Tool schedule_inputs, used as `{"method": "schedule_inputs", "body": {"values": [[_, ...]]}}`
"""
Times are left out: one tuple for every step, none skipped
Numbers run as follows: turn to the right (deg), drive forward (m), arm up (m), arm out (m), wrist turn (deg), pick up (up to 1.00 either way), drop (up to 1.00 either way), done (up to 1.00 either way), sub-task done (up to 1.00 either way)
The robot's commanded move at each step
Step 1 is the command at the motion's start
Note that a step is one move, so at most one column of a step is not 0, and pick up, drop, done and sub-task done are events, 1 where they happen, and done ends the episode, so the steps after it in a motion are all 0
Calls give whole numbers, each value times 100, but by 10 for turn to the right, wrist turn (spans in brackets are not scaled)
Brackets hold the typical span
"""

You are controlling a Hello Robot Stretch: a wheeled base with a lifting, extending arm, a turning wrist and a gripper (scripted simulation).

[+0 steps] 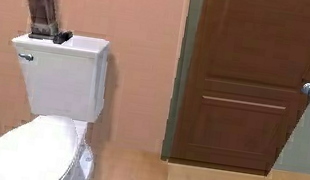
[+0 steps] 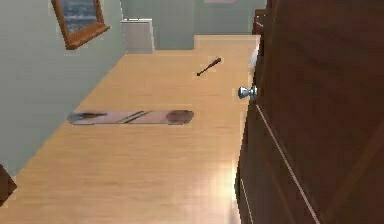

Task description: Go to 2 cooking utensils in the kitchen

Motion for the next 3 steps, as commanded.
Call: {"method": "schedule_inputs", "body": {"values": [[-360,0,0,0,0,0,0,0,0],[0,10,0,0,0,0,0,0,0],[-450,0,0,0,0,0,0,0,0]]}}
